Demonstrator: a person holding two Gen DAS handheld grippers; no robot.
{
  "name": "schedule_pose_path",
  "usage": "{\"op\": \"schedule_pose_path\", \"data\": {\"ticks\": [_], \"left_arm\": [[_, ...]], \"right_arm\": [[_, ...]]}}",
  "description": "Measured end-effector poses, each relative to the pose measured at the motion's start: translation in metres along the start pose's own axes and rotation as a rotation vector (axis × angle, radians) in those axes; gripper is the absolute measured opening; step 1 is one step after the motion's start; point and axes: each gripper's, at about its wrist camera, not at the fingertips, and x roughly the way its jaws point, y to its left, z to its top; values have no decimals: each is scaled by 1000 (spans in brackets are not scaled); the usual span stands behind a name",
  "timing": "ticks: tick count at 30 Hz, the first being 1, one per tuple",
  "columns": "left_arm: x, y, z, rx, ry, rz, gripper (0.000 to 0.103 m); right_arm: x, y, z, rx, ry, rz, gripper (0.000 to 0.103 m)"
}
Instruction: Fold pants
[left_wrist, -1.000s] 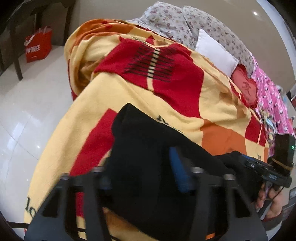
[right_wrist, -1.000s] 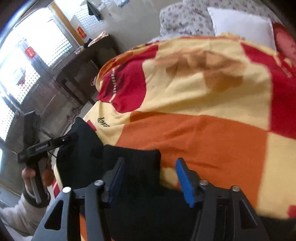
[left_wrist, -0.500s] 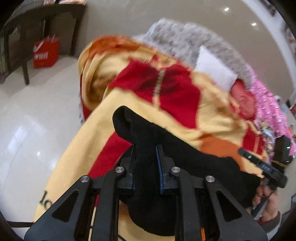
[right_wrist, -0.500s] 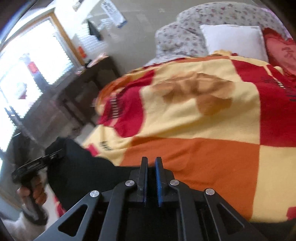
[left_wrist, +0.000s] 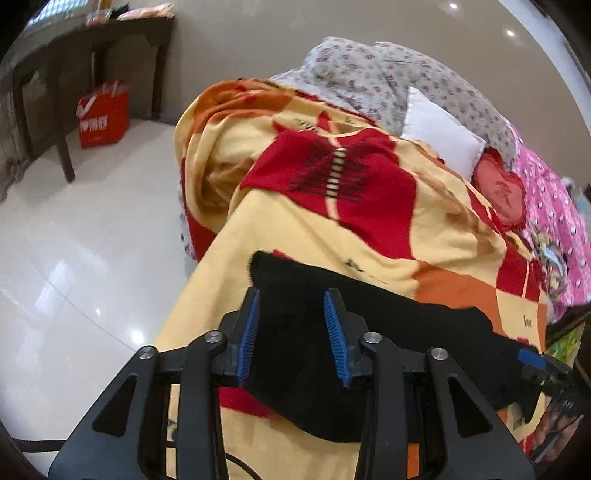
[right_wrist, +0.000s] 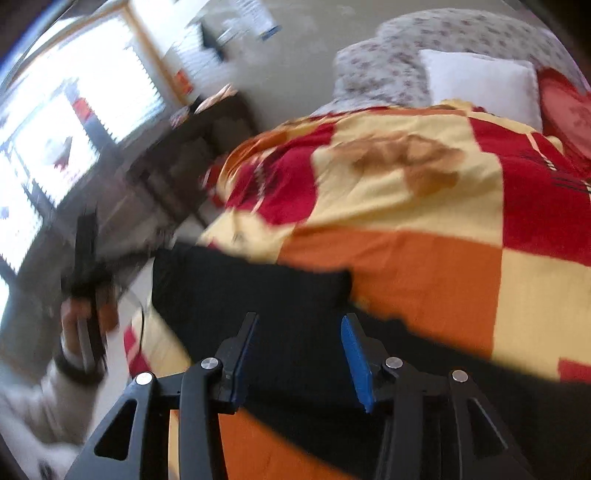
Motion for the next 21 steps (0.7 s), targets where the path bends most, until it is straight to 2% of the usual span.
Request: {"op": "schedule_pose_path", "data": {"ticks": [2,6,7,9,11,13,17,19,21], "left_arm": [[-5,-13,-4,28,-16,4,43],[-17,-41,-11,71,-36,-19,50],[-19,-46,-12,73,-36,-31,57],[-21,-58,-13,75,-12,-99,59],[-20,-72,-18,92,15,-147,60],[-17,-87,-26,113,30,-176,60],[2,-119,-43,166,117,-232,60],[12,-135,-52,188,150,-237,60],[21,-147,-59,208,182,-253,60]], "right_arm": [[1,3,-12,-3,14,-23,44],[31,-3,-26,-3,62,-95,44],[36,-4,-28,-6,64,-98,44],[31,-6,-28,12,58,-82,44],[11,-10,-31,40,49,-66,44],[-20,-16,-41,48,18,-97,44],[-77,-39,-77,98,-2,-269,47],[-105,-59,-101,173,-11,-357,49],[-123,-79,-117,251,-26,-400,49]]}}
